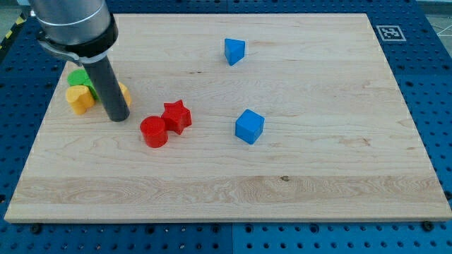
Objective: Move yellow hexagon into the group of blocks
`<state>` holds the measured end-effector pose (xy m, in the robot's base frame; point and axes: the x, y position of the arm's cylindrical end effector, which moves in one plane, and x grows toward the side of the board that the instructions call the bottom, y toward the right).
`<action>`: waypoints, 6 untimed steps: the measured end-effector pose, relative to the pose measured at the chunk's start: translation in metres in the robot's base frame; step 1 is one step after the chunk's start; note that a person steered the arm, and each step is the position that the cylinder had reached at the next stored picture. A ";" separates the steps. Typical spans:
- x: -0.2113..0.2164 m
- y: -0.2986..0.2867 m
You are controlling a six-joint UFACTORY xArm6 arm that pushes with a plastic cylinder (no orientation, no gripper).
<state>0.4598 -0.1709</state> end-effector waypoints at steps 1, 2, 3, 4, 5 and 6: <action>0.000 0.029; -0.004 0.048; -0.012 0.039; -0.012 0.017; -0.010 0.001; -0.007 -0.011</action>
